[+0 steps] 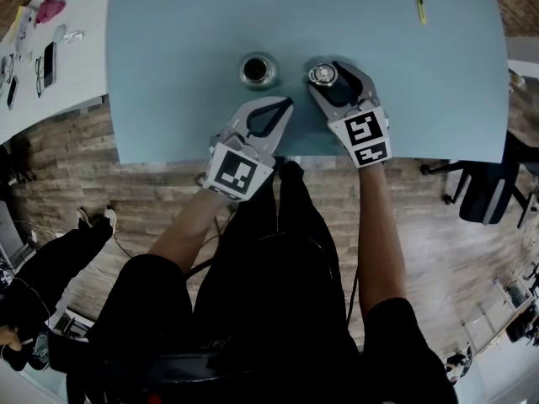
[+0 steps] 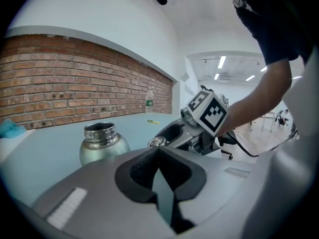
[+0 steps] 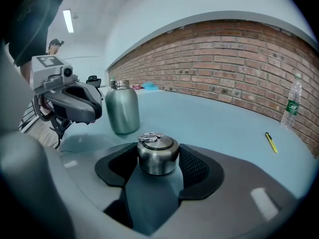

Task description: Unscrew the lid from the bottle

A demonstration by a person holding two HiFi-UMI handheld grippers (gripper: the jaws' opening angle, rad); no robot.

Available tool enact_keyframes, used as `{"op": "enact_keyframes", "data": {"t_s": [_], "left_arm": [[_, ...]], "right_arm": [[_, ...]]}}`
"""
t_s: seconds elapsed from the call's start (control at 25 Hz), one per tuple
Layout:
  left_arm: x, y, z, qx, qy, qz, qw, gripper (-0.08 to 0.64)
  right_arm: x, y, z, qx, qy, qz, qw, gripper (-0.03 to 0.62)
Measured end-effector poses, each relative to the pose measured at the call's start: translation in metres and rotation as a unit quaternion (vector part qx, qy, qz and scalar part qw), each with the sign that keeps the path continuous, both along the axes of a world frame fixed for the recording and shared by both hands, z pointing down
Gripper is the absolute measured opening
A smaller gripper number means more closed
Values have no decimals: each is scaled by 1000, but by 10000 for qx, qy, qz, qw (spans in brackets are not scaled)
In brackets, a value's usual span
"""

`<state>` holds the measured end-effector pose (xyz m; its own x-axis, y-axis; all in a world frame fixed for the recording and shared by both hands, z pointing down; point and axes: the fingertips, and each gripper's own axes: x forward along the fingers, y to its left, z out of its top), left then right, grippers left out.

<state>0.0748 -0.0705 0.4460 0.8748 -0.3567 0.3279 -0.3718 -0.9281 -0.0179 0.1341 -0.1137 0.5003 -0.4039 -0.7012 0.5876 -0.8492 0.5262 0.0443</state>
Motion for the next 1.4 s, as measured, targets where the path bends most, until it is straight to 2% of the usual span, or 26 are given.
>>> {"op": "enact_keyframes", "data": {"t_s": [0.44, 0.76, 0.84, 1.08, 1.28, 1.4], "left_arm": [[-1, -1, 1, -36, -14, 26, 10000, 1], [-3, -3, 0, -16, -14, 5, 10000, 1], [-4, -2, -3, -22, 21, -16, 10000, 0], [-12, 3, -13, -15, 81, -113, 9999, 0], [-17, 2, -29, -78, 177, -336, 9992, 0], [-22, 3, -39, -45, 189, -430, 9989, 0]], "right_arm": [[-5, 1, 12, -303, 460, -186, 9983, 264], [-4, 1, 14, -555, 348, -189, 9977, 270], [-3, 2, 12, -533, 330, -191, 9978, 285], [-2, 11, -6, -334, 88, -83, 9994, 279], [2, 18, -30, -124, -155, 127, 9997, 209], [-1, 23, -50, 89, -450, 238, 9987, 108]]}}
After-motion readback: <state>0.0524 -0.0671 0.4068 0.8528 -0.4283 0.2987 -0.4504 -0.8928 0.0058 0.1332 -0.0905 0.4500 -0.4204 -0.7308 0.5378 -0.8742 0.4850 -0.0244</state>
